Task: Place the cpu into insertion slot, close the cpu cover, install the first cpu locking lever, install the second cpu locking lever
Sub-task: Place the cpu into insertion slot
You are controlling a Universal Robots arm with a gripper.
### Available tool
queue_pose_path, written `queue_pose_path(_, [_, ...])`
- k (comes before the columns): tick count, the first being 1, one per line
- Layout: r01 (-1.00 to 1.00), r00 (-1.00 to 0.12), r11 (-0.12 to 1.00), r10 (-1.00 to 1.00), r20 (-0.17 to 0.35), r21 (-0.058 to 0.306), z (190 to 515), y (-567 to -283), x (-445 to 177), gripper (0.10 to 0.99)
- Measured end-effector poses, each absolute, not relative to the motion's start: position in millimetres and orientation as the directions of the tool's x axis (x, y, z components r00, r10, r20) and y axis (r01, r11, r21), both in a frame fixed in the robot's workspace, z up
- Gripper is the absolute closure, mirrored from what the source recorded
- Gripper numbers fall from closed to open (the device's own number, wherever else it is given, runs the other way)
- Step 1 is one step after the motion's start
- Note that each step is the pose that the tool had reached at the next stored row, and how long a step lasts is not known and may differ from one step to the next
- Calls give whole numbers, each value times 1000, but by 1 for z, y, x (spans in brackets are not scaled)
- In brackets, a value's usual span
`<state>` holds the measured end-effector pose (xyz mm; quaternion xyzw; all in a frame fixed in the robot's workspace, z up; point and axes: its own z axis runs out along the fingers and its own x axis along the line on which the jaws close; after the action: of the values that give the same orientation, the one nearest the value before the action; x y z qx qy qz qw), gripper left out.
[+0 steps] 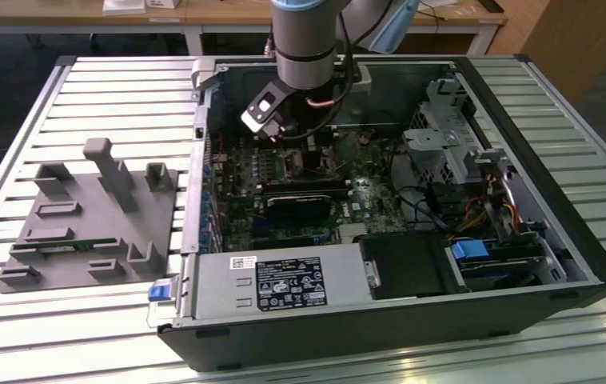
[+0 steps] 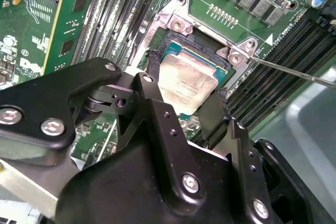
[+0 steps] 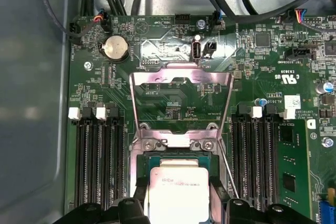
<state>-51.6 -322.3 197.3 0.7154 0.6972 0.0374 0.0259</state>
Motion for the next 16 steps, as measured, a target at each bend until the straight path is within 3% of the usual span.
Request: queue_pose_path(16, [995, 31, -33, 999, 18, 89, 193, -322, -52, 545])
